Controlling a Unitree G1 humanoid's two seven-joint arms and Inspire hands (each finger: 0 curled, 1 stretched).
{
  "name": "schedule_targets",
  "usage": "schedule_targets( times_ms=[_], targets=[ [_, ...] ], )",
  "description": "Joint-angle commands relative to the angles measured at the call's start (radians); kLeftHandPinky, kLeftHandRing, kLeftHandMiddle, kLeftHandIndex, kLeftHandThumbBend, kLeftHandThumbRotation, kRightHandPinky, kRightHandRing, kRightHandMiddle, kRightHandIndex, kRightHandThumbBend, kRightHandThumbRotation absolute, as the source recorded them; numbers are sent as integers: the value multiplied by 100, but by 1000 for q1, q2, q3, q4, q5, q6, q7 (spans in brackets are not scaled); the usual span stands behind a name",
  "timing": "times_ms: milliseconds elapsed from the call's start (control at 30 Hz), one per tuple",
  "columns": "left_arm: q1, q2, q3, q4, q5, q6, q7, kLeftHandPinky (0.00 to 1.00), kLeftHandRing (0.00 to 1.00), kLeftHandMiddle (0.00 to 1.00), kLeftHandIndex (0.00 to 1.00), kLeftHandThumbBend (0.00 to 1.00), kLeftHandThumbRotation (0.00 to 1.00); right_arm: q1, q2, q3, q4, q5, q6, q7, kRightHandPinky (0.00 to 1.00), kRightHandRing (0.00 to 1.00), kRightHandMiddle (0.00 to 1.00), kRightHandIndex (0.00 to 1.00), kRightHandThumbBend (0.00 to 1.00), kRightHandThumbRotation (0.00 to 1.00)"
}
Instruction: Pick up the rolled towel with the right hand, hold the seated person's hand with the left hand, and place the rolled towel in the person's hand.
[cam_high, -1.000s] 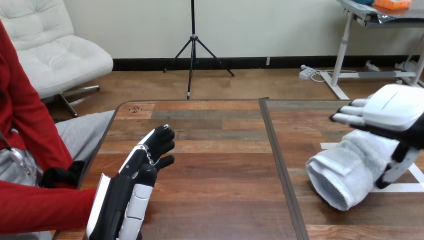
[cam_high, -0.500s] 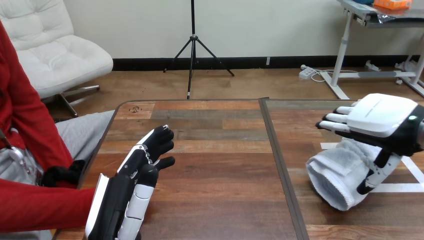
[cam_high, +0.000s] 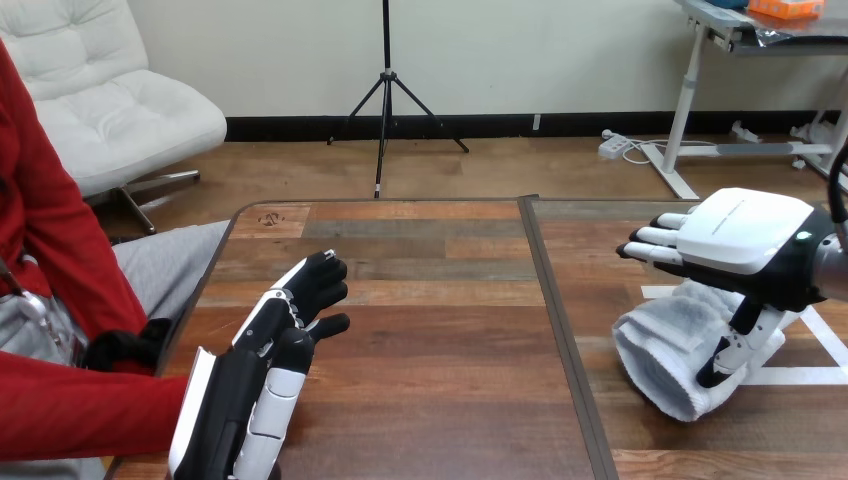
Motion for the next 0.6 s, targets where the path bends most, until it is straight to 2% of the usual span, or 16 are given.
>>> schedule_targets(
  times_ms=[0,133,300,433,567],
  targets=[
    [-37,-25,18,-35,0,-14,2,77,85,86,84,79,94,-6,49,-7,0,38,24,24,91,97,100,100,100,66],
    [-35,-25,18,-37,-3,-15,1,77,85,86,84,79,94,-2,63,-10,7,52,28,64,92,97,100,100,100,63],
    [-34,-22,21,-38,-3,-21,0,76,85,85,84,79,95,1,80,7,6,42,51,94,94,98,100,100,100,61],
    [-31,-20,21,-40,-10,-24,-4,76,85,85,84,78,95,2,89,25,2,22,73,103,95,99,100,100,100,60],
    [-26,-17,24,-48,-14,-19,-6,76,84,85,84,78,95,4,95,59,3,-11,98,86,95,99,100,100,100,58]
  ],
)
